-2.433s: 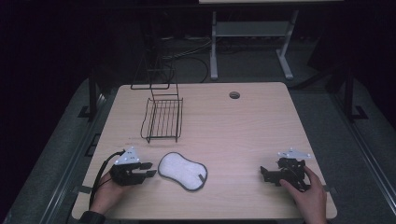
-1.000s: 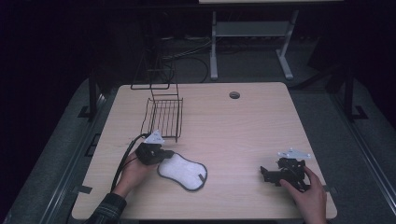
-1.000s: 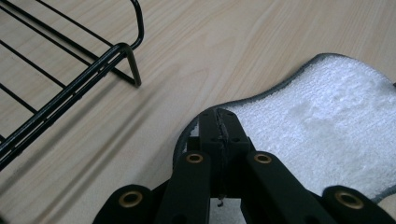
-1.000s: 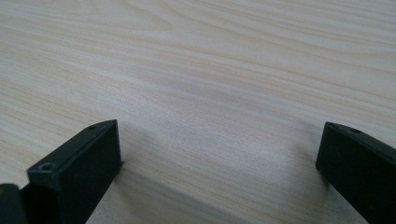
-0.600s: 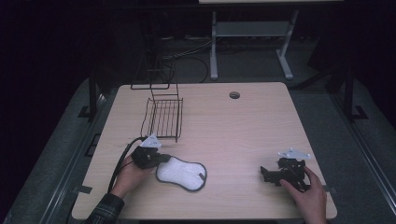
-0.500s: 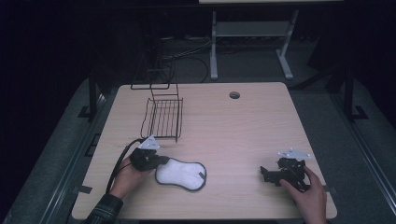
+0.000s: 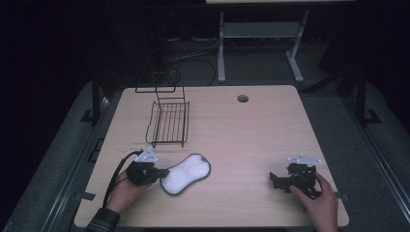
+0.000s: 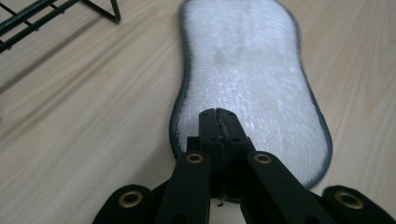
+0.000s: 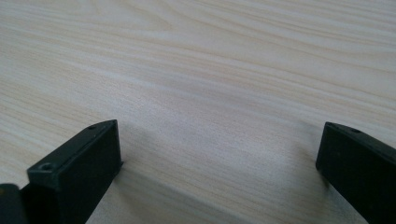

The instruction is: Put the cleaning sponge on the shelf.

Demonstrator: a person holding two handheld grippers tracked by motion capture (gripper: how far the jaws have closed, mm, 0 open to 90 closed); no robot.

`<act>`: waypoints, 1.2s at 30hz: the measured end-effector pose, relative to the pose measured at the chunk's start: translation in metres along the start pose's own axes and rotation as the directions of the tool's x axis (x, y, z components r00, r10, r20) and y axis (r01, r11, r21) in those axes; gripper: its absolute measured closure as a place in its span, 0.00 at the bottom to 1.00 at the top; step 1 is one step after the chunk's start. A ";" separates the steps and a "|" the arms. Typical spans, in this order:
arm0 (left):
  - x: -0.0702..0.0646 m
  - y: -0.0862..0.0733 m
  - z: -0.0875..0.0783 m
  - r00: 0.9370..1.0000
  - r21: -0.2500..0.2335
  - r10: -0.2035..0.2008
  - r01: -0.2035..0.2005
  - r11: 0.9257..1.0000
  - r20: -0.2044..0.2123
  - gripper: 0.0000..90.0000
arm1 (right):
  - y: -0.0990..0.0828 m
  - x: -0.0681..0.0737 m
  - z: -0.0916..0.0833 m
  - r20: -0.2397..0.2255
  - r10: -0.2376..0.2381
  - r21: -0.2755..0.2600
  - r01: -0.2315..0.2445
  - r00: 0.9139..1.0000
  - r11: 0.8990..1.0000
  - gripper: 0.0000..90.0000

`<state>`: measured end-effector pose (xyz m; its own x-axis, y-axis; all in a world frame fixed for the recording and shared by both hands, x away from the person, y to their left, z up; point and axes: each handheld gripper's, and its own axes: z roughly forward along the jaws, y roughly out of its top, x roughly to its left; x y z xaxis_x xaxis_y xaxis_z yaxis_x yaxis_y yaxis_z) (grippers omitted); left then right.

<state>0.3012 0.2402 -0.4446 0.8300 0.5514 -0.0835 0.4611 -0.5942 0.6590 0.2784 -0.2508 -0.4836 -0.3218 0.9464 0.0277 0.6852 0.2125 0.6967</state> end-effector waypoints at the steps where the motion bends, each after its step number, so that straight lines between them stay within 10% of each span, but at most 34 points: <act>1: -0.001 -0.001 0.000 1.000 -0.002 -0.003 0.003 1.000 -0.001 1.00 | 0.000 0.000 0.000 0.000 0.000 0.000 0.000 1.000 1.000 0.00; 12: -0.001 0.000 -0.003 1.000 -0.009 -0.012 0.012 1.000 -0.011 0.96 | 0.000 0.000 0.000 0.000 0.000 0.000 0.000 1.000 1.000 0.00; 23: -0.001 0.014 -0.004 0.996 -0.089 -0.094 0.094 0.992 0.001 0.53 | 0.000 0.000 0.000 0.000 0.000 0.000 0.000 1.000 1.000 0.00; 36: 0.000 0.034 0.018 0.994 -0.100 -0.103 0.099 0.990 -0.039 0.19 | 0.000 0.000 0.000 0.000 0.000 0.000 0.000 1.000 1.000 0.00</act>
<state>0.3221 0.2093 -0.4352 0.7653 0.6321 -0.1220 0.5070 -0.4750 0.7193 0.2784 -0.2508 -0.4836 -0.3218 0.9464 0.0279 0.6854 0.2125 0.6965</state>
